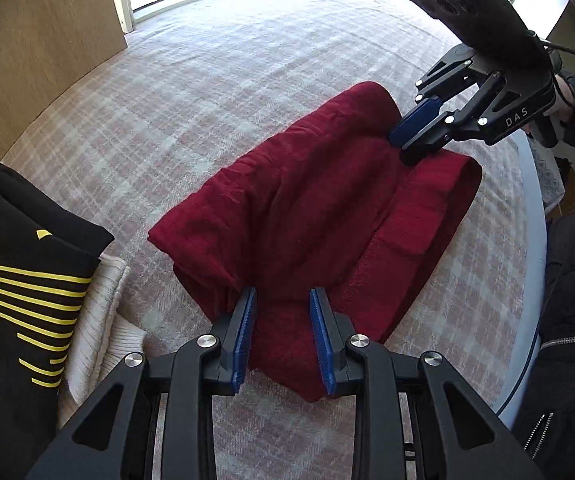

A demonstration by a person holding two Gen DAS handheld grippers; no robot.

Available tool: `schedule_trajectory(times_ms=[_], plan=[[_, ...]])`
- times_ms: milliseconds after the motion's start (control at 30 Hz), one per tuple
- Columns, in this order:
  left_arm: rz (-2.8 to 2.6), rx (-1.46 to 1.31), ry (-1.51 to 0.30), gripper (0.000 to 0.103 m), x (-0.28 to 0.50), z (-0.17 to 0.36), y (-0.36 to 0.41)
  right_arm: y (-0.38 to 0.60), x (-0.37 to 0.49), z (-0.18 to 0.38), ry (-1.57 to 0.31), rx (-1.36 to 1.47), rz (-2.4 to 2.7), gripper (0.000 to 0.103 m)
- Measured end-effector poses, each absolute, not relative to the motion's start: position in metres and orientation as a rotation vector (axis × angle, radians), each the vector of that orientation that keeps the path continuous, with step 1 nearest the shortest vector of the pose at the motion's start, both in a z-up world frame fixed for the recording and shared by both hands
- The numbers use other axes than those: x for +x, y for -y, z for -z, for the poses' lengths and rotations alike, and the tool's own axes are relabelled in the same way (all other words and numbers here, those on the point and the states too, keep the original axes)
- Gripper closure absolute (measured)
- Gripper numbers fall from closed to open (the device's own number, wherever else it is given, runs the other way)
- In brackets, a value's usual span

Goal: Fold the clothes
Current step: 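Grasp the folded shorts' edges with both tools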

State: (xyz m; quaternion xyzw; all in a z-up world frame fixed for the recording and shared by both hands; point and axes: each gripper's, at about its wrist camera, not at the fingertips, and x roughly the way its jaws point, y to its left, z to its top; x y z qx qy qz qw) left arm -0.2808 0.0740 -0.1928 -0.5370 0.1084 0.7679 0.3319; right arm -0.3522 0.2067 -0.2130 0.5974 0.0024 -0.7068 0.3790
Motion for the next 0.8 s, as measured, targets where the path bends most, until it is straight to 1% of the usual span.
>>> schedule_trajectory(times_ms=[67,167,233,333,433,467,500,567,633,667,700,733,800], plan=[[-2.02,-1.424,-0.21,0.077,-0.285,0.184,-0.063,-0.214,-0.356,0.21,0.052,1.539,1.806,0.08],[-2.092,-1.346,-0.226,0.076,-0.292,0.16,-0.06,-0.213,-0.362,0.184,0.077,1.423,1.88,0.08],[-2.098,-1.292,-0.205,0.075,-0.301,0.151,-0.064,-0.204,-0.371,0.18,0.102,1.389,1.866,0.08],[-2.066,-1.283,-0.159,0.075,-0.319,0.16,-0.076,-0.187,-0.384,0.194,0.076,1.423,1.819,0.08],[-2.05,-1.367,-0.26,0.075,-0.329,0.19,-0.084,-0.178,-0.394,0.216,0.015,1.484,1.815,0.08],[-2.053,-1.365,-0.287,0.077,-0.328,0.198,-0.081,-0.179,-0.398,0.223,0.008,1.502,1.808,0.081],[-2.058,-1.355,-0.263,0.074,-0.329,0.199,-0.076,-0.183,-0.4,0.226,0.014,1.502,1.804,0.087],[-2.083,-1.393,-0.197,0.074,-0.333,0.2,-0.062,-0.186,-0.402,0.226,0.008,1.509,1.81,0.093],[-2.122,-1.392,-0.214,0.071,-0.331,0.192,-0.055,-0.184,-0.399,0.22,-0.044,1.504,1.835,0.092],[-2.14,-1.387,-0.228,0.07,-0.33,0.187,-0.052,-0.183,-0.394,0.213,-0.101,1.476,1.866,0.089],[-2.159,-1.383,-0.261,0.071,-0.328,0.183,-0.051,-0.181,-0.388,0.205,-0.168,1.446,1.902,0.089],[-2.173,-1.382,-0.305,0.071,-0.326,0.179,-0.051,-0.178,-0.382,0.197,-0.263,1.41,1.954,0.083],[-2.171,-1.372,-0.35,0.071,-0.327,0.176,-0.053,-0.173,-0.374,0.188,-0.426,1.356,2.03,0.052]])
